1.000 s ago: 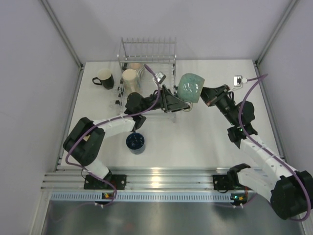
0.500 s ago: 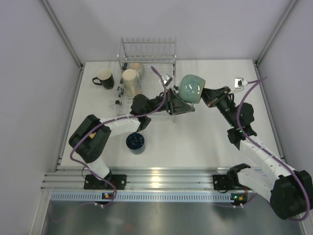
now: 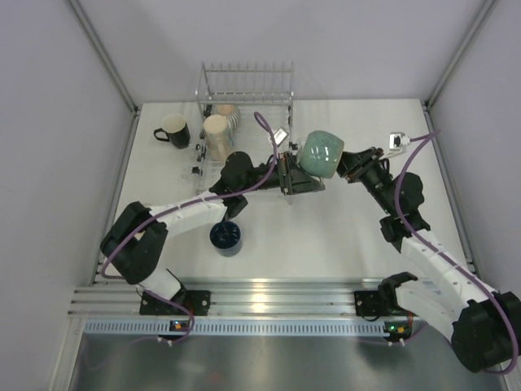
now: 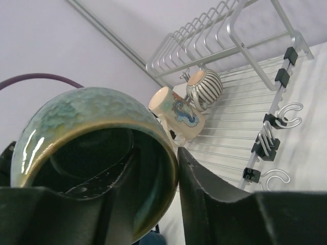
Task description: Load the cups into the dish rack
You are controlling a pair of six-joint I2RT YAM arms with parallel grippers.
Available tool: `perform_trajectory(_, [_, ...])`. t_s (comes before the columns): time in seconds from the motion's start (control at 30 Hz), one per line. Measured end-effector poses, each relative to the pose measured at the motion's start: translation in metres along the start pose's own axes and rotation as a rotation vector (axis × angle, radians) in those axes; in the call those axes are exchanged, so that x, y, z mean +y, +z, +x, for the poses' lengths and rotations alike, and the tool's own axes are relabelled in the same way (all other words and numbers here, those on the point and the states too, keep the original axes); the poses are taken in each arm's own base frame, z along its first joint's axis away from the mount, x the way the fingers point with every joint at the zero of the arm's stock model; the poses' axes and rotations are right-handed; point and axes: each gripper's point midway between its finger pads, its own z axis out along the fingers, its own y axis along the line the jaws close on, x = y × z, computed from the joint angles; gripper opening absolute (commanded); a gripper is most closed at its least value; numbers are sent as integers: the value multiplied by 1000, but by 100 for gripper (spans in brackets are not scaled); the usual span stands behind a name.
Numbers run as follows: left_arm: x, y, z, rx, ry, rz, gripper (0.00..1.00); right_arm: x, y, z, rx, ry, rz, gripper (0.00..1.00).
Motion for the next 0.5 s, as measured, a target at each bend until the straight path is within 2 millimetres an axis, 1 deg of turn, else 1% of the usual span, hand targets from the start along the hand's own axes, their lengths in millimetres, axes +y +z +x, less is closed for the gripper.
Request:
perform_trajectory(0.03, [2,-1,1,1,13,-28,0,1,-1,0,4,-3,-2,45])
perform_trajectory(0.07, [4,-3,1,1,30,-58,0,2,-3,0,6,-7,-3,49])
perform_trajectory(0.1, [6,-5,1,-2,40,-89,0,5,-5,-2,2,-16,-7,56])
perform_trajectory(0.17, [14,-10,0,-12,64,-150,0,10,-9,-6,-7,-31,-15,62])
perform_trajectory(0.2, [18,-13,-2,-24,74,-184,0,10,-12,-7,-9,-47,-10,68])
perform_trajectory(0.3, [26,-21,-12,-58,116,-258,0,5,-18,-5,2,-72,22,78])
perform_trajectory(0.4, [39,-30,-21,-82,156,-358,0,0,-24,-2,15,-93,51,85])
perform_trajectory(0.5, [61,-40,-27,-82,193,-508,0,4,-31,-5,9,-118,49,87])
